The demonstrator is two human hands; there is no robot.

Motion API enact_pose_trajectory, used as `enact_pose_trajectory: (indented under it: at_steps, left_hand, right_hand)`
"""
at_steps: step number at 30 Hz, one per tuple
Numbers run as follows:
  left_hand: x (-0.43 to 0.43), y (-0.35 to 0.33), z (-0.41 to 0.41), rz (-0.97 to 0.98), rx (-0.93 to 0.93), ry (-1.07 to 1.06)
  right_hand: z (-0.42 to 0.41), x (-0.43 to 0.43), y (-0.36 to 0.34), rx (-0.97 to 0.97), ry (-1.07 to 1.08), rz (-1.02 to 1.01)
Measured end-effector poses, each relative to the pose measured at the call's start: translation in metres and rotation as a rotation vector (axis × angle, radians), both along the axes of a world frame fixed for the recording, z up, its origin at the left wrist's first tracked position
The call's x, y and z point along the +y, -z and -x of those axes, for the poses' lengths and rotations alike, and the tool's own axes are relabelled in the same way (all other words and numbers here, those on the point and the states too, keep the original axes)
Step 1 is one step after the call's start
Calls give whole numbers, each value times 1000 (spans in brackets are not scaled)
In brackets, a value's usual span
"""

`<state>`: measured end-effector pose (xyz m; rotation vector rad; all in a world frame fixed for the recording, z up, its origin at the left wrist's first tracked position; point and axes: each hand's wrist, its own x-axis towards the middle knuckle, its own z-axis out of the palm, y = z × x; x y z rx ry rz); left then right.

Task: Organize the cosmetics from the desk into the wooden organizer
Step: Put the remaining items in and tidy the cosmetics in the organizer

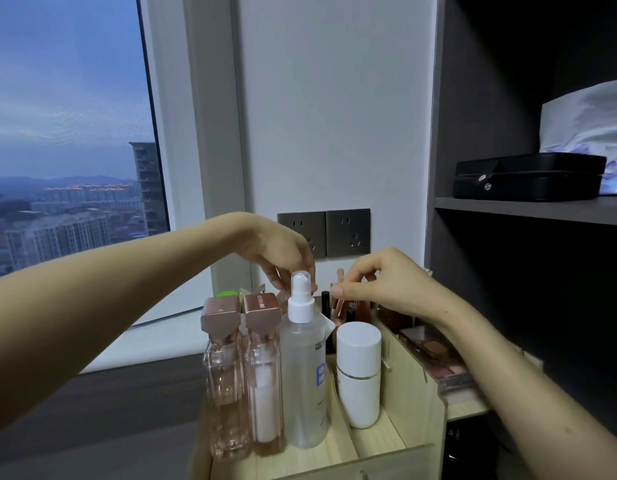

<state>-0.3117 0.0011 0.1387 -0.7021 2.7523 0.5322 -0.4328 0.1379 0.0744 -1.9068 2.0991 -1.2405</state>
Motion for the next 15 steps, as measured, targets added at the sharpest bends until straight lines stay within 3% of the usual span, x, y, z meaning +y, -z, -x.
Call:
enact_pose_trajectory:
  at_steps: [5,15]
  left_hand:
    - [-1,1,-13,15,-29,119]
    - [-10,8,-10,173,228,52]
  right_hand:
    - [-12,7,-3,195,-61,-276]
    - [-33,-11,-10,291,141,-174]
